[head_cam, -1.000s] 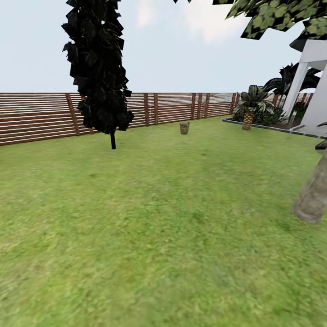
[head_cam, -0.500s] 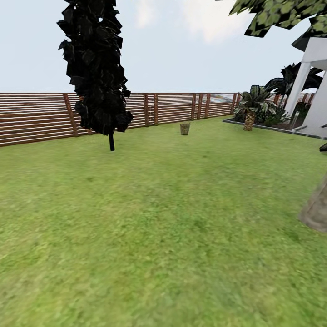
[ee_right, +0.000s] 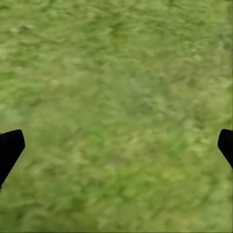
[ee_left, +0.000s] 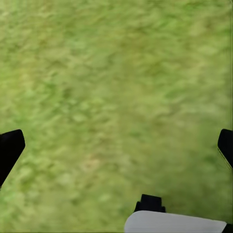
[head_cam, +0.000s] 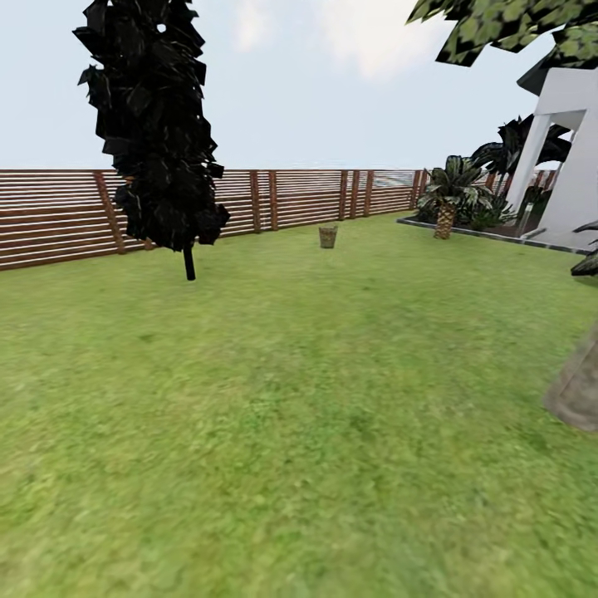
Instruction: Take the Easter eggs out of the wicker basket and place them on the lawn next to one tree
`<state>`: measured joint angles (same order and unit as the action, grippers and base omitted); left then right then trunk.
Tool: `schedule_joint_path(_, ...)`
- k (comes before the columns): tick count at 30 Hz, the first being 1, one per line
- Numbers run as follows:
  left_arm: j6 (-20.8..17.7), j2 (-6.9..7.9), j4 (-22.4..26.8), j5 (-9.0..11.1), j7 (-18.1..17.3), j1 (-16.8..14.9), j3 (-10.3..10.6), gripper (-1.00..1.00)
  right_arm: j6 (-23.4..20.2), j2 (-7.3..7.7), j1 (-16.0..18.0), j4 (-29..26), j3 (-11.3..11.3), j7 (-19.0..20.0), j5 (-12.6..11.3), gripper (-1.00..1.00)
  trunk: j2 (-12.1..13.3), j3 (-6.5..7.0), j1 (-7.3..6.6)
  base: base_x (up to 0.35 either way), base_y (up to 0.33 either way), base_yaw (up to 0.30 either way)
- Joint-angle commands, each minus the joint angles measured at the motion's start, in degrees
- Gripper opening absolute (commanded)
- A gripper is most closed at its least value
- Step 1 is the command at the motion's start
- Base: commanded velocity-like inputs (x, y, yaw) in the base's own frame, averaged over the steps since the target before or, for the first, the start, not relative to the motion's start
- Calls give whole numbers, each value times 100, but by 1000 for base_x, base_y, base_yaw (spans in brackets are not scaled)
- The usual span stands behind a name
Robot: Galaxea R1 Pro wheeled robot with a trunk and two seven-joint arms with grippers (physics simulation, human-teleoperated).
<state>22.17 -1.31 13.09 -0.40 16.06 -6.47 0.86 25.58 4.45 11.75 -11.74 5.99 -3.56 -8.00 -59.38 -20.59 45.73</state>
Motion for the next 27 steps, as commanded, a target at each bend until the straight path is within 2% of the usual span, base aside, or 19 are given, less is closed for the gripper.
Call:
schedule_joint_path(1, 16, -1, -4, -4, 28, -4, 10, 100, 17, 3, 3, 3, 51, -21, -52, 100, -4, -6, 4, 335, 0, -7)
schedule_joint_path(27, 18, -4, -3, -4, 28, -4, 10, 100, 8, 3, 3, 18, 51, -21, -43, 100, -4, -6, 4, 335, 0, 0)
